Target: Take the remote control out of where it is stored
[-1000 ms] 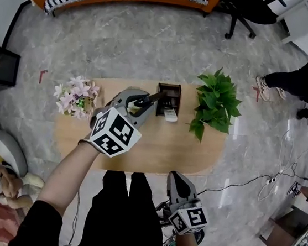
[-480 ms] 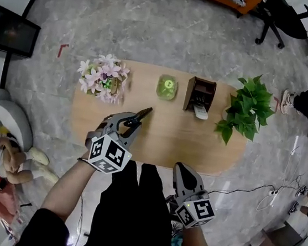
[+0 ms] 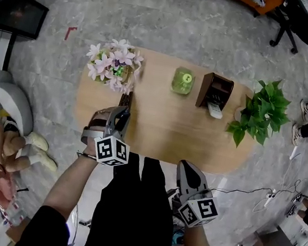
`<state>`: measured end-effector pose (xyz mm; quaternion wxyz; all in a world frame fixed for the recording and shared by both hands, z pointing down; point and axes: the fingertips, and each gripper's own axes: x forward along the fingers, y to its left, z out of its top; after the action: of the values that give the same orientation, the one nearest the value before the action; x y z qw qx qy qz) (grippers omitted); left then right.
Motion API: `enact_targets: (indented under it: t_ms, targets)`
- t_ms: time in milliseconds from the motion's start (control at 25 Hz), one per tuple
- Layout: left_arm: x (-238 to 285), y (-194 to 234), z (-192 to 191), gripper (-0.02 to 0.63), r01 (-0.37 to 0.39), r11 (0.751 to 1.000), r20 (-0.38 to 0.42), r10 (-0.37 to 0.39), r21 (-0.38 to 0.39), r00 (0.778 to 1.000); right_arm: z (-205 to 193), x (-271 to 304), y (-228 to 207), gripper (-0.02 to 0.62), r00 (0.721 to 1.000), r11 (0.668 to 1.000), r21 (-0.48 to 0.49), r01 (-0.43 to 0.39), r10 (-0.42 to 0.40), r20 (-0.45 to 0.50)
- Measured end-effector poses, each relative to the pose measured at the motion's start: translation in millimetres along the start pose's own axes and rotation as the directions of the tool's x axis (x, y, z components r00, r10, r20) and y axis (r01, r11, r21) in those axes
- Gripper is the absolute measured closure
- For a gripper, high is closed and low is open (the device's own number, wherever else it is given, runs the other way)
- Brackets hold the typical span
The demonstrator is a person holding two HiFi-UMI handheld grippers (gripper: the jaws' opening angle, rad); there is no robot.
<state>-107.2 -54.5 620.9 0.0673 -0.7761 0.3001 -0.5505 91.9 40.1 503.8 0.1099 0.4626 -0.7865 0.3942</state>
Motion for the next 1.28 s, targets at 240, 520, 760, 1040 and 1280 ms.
enact_targets:
  t_ms: [240, 520, 760, 1040, 1280]
  targets:
    - [20, -28, -7, 0.497, -0.064, 0.995, 0.046, 0.06, 0.072, 0.997, -15, 7, -3, 0.589, 1.0, 1.0, 0.003, -0.004, 0.004, -0.028]
    - [31, -50, -15, 0.495, -0.071, 0.994, 0.1, 0.062, 0.089, 0.993, -44, 25, 2, 0.589, 0.995, 0.999, -0.006, -0.049, 0.049, -0.086]
    - [44, -77, -16, 0.485, -0.07, 0.986, 0.142, 0.049, 0.149, 0.989, -65, 37, 10, 0.589, 0.992, 0.991, -0.107, -0.085, 0.074, -0.104]
    - [58, -101, -36, 0.457, -0.087, 0.964, 0.136, 0.054, 0.251, 0.989, -105, 74, -32, 0.589, 0.994, 0.992, -0.125, 0.008, -0.021, -0.107]
    - [76, -143, -60, 0.417, 0.029, 0.951, 0.08, -0.056, 0.309, 0.995, -135, 69, -26, 0.589, 0.989, 0.995, -0.096, 0.026, -0.039, -0.14]
